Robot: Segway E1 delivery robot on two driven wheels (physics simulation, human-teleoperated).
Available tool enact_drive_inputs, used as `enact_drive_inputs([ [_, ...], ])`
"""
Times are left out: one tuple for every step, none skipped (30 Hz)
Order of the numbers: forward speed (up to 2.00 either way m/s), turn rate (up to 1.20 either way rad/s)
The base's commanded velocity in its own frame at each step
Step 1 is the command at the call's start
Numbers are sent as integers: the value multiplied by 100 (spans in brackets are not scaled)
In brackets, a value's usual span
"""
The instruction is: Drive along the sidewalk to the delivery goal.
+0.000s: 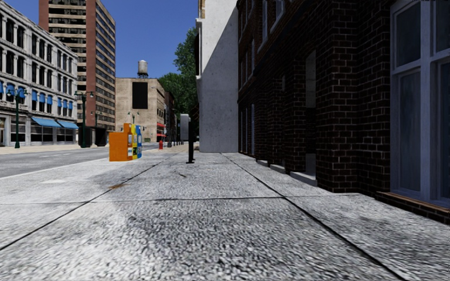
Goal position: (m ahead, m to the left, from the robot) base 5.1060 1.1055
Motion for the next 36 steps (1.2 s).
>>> enact_drive_inputs([
  [200, 0],
  [200, 0],
  [200, 0],
  [200, 0],
  [200, 0],
  [200, 0],
  [200, 0],
  [200, 0],
  [200, 0],
  [200, 0],
  [200, 0],
  [200, 0],
  [200, 0],
  [200, 0],
  [200, 0],
  [200, 0],
  [200, 0],
  [200, 0],
  [200, 0],
  [200, 0],
  [200, 0],
  [200, 0],
  [200, 0],
  [200, 0],
  [200, 0],
  [200, 0],
  [200, 0],
  [200, 0],
  [200, 0],
  [200, 0],
  [200, 0],
  [200, 0],
  [200, 0],
  [200, 0],
  [200, 0],
  [200, 14],
])
